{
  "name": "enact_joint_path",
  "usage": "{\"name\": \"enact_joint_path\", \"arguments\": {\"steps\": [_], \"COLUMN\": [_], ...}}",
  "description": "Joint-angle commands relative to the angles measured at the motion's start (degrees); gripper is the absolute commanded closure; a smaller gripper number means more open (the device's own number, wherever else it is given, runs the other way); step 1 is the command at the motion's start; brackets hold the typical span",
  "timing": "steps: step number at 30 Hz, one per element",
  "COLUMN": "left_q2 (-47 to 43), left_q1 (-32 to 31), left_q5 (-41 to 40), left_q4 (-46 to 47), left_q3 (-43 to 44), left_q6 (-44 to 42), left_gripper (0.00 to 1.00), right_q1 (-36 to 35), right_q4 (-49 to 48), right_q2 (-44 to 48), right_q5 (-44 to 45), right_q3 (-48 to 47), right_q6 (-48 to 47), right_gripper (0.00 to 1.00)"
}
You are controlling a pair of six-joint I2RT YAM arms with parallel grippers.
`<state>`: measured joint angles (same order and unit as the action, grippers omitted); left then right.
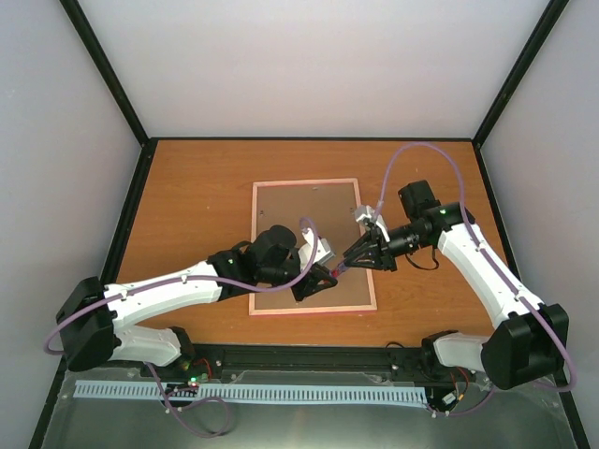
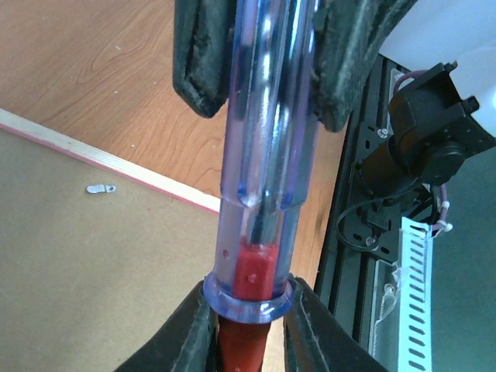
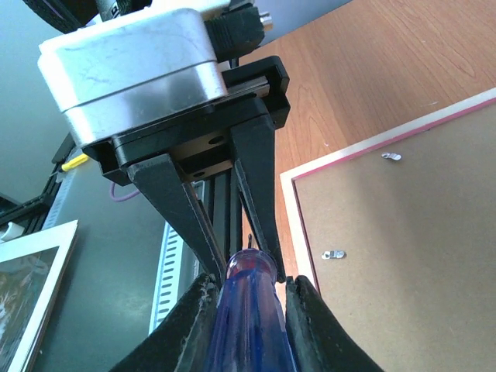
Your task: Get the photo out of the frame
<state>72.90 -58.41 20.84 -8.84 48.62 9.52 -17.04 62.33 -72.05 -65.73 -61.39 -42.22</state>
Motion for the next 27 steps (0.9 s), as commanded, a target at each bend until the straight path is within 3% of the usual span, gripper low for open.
{"name": "enact_joint_path", "arguments": {"steps": [1,4,10,12,16,19,22,27], "left_q2": [-0.65,-0.51,-1.45,-2.11,-3.78,-5.26,-7.31,-7.69], "left_q1": [-1.18,-1.22,-0.8,0.96,8.41,18.04,26.23,34.71], "left_q5": [0.49,-0.37,-13.74,-18.05,-25.65,-30.32,-27.38,-30.75], "left_q4": [1.88,2.04,-2.46,-5.4,-13.15,-19.21,-18.78,-21.3], "left_q3": [2.25,2.09,1.11,0.32,-2.23,-4.78,-8.63,-10.82], "left_q6": [-1.62,-1.5,3.74,7.67,17.69,26.35,28.09,31.9], "left_gripper": [0.82,0.95,0.99,0.99,0.99,0.99,0.99,0.99], "right_q1": [-0.44,-0.4,2.67,6.19,8.14,8.14,8.12,8.12], "right_q4": [-0.85,-1.35,-2.72,-6.64,-18.25,-21.21,-21.43,-20.57], "right_q2": [0.25,0.25,-0.23,0.51,5.22,8.41,9.46,8.33], "right_q5": [-3.36,-3.78,-3.6,-3.55,5.61,11.86,11.95,11.28], "right_q3": [0.91,1.28,0.43,1.43,6.67,10.51,11.3,11.11], "right_q6": [-0.95,-0.68,-0.02,2.63,11.35,12.51,12.52,11.9], "right_gripper": [0.96,0.93,0.44,0.36,0.29,0.27,0.27,0.27]}}
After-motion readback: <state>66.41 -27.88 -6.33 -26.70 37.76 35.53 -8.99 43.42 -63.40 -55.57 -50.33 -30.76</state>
